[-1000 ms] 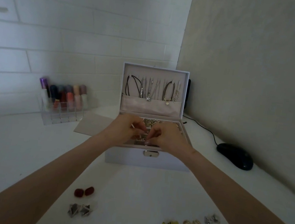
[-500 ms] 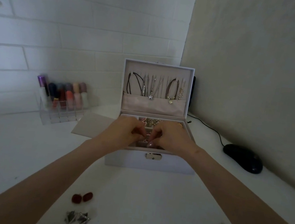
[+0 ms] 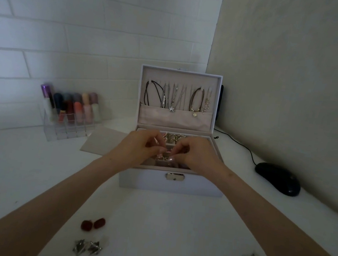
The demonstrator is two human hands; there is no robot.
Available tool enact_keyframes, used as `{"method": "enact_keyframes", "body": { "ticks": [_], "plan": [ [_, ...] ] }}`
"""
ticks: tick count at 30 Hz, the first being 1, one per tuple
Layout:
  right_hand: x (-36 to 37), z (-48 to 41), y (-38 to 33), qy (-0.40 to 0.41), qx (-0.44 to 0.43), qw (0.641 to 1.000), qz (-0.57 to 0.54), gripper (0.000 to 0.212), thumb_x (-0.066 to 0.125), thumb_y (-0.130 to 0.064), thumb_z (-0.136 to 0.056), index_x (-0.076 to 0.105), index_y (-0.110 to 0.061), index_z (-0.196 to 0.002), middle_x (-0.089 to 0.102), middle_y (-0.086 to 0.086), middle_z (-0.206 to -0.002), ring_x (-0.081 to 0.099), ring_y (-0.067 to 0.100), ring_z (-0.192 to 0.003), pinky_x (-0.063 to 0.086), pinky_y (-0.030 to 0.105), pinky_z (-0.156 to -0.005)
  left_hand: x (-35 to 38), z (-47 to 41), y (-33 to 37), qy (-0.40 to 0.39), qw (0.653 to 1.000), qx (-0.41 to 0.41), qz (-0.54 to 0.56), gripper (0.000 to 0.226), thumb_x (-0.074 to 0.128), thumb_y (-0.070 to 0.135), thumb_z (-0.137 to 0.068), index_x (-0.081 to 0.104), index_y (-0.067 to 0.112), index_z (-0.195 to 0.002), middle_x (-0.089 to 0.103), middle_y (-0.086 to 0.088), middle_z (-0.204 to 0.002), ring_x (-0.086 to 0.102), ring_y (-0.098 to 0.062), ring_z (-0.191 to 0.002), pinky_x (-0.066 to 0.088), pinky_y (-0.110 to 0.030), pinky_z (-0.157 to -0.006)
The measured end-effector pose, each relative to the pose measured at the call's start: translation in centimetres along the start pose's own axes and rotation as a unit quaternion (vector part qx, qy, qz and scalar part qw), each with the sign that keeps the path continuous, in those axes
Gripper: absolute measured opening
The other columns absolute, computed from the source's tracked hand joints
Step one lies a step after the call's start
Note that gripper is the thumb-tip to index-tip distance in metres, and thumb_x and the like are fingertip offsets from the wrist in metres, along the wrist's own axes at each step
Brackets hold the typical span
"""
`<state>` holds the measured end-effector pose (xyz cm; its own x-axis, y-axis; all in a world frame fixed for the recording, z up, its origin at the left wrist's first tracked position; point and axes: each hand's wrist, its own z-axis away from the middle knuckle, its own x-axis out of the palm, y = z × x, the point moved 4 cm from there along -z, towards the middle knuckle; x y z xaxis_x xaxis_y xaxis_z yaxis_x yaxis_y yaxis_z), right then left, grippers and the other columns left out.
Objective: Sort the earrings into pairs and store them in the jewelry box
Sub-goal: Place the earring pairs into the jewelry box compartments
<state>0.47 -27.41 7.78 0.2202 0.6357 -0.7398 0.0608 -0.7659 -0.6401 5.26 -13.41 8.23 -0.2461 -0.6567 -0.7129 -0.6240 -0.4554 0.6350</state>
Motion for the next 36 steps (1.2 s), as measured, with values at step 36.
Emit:
{"method": "enact_keyframes", "body": {
  "ticks": [36],
  "plan": [
    [-0.1,-1.7,0.4,-0.034,-0.093,0.991,0.087,0.009,0.068,-0.022,-0.079,0.064,-0.030,-0.081,0.057,-0.015,-0.073,0.051,0.000,-0.071,0.044,0.024,-0.072,0.8,-1.8,-0.6,-0.100,0.985,0.007,-0.144,0.008,0.071,0.025,-0.076,0.067,0.027,-0.082,0.051,0.019,-0.061,0.050,0.003,-0.063,0.039,-0.014,-0.062]
  ]
}}
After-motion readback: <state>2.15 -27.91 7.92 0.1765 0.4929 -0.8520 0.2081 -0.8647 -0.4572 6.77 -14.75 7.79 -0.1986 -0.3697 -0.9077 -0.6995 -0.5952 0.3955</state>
